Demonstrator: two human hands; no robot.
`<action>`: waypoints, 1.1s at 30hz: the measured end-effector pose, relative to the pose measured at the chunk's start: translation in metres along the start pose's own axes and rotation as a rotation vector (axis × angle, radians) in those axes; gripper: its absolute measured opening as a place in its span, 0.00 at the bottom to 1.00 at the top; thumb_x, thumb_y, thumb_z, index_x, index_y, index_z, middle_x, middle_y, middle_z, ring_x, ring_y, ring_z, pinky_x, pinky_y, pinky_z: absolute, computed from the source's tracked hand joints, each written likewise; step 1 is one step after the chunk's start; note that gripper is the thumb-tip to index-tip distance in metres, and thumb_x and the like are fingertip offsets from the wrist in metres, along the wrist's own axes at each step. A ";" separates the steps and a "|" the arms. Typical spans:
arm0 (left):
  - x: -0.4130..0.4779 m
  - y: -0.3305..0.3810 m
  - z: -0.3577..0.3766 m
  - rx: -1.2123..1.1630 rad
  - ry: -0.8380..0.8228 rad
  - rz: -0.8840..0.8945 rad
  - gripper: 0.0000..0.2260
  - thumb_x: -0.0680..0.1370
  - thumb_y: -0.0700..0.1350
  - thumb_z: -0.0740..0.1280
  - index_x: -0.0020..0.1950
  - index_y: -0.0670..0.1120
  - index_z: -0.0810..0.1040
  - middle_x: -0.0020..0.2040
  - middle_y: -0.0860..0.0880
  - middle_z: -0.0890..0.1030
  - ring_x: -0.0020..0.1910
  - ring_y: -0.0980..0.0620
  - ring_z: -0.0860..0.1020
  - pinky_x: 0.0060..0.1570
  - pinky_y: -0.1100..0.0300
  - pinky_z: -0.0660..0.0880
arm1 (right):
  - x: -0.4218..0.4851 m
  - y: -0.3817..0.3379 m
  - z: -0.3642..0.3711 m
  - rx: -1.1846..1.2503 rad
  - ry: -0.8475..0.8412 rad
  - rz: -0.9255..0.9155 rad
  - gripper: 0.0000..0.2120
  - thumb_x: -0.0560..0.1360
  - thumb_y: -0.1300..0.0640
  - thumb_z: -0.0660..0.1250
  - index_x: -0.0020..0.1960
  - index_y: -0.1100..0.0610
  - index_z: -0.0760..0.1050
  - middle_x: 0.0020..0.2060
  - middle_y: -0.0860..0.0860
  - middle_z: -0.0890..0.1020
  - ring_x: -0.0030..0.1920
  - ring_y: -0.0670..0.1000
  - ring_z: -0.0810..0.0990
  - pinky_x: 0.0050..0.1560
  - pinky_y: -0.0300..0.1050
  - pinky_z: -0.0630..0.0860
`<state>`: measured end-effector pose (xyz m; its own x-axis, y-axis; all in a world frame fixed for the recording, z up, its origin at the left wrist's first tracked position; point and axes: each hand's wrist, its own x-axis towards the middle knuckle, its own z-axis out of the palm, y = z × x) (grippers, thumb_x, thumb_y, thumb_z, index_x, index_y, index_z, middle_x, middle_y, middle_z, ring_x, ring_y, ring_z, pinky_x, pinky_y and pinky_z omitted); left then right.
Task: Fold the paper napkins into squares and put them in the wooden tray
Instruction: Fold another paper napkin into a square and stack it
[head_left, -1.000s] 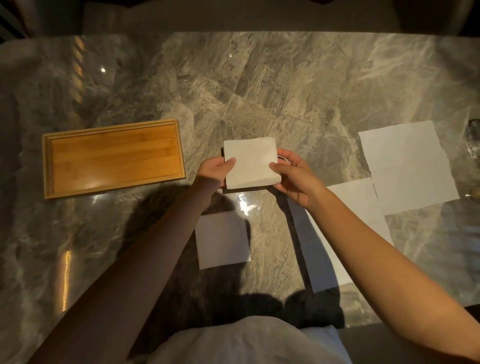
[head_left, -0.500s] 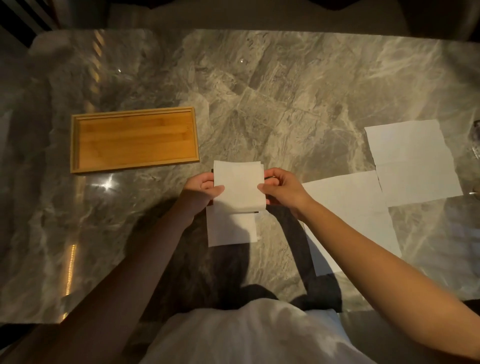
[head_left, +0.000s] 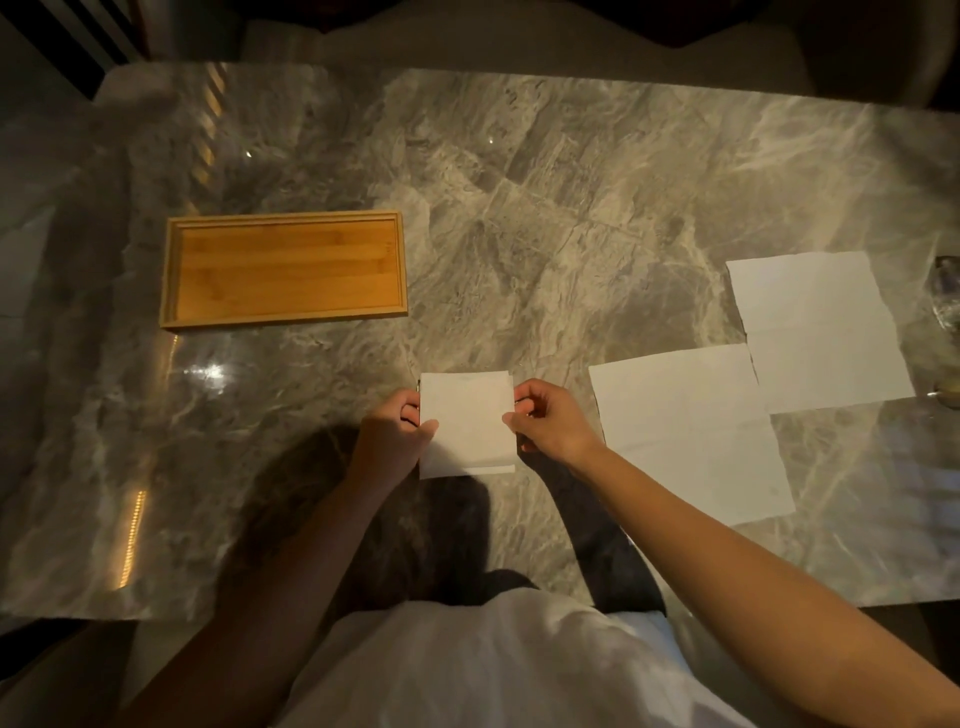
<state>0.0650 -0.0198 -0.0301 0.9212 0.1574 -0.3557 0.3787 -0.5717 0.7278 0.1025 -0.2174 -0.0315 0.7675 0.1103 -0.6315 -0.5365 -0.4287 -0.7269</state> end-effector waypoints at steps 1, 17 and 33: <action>-0.001 0.000 0.000 -0.002 0.011 0.003 0.08 0.72 0.36 0.70 0.49 0.36 0.76 0.38 0.40 0.78 0.34 0.48 0.73 0.39 0.58 0.71 | 0.000 0.001 0.001 -0.002 0.007 0.008 0.06 0.74 0.68 0.68 0.44 0.58 0.73 0.31 0.50 0.73 0.30 0.48 0.76 0.33 0.41 0.77; -0.004 -0.004 0.002 0.133 0.085 0.072 0.06 0.73 0.37 0.69 0.48 0.37 0.77 0.35 0.47 0.74 0.35 0.50 0.72 0.36 0.63 0.65 | 0.002 0.007 0.000 -0.099 -0.001 0.020 0.10 0.69 0.69 0.68 0.44 0.57 0.73 0.31 0.51 0.75 0.35 0.51 0.76 0.38 0.46 0.76; -0.008 -0.021 0.000 0.507 0.094 0.335 0.28 0.71 0.56 0.68 0.67 0.46 0.70 0.63 0.41 0.73 0.58 0.43 0.73 0.53 0.50 0.73 | -0.010 0.017 -0.008 -0.610 0.038 -0.512 0.25 0.70 0.45 0.72 0.64 0.50 0.72 0.62 0.52 0.73 0.62 0.52 0.70 0.61 0.48 0.69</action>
<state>0.0491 -0.0085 -0.0424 0.9955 -0.0405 -0.0858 -0.0014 -0.9106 0.4133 0.0882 -0.2328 -0.0351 0.8842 0.4003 -0.2410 0.1646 -0.7496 -0.6411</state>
